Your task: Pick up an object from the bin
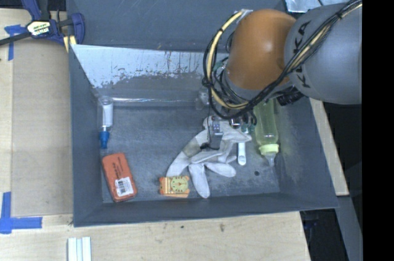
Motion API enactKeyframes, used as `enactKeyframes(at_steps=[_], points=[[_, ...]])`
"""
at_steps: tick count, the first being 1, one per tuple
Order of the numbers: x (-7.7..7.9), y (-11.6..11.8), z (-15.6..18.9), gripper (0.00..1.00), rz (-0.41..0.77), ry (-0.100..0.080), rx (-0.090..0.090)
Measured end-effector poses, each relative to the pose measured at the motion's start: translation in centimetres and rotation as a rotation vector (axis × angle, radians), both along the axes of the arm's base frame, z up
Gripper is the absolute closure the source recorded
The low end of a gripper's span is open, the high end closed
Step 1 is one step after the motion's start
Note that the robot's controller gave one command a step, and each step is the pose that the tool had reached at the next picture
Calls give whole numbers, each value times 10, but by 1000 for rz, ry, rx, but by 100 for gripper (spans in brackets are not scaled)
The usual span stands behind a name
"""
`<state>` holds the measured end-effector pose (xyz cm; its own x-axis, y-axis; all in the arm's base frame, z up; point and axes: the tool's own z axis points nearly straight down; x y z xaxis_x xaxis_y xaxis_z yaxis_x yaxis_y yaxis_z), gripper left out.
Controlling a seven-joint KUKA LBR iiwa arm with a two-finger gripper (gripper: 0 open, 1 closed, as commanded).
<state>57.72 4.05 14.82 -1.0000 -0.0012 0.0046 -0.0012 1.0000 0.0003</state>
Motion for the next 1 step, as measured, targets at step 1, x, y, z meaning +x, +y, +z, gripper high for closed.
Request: enactKeyframes(at_steps=[1], points=[[1,0,5,0,-1,-8,0]])
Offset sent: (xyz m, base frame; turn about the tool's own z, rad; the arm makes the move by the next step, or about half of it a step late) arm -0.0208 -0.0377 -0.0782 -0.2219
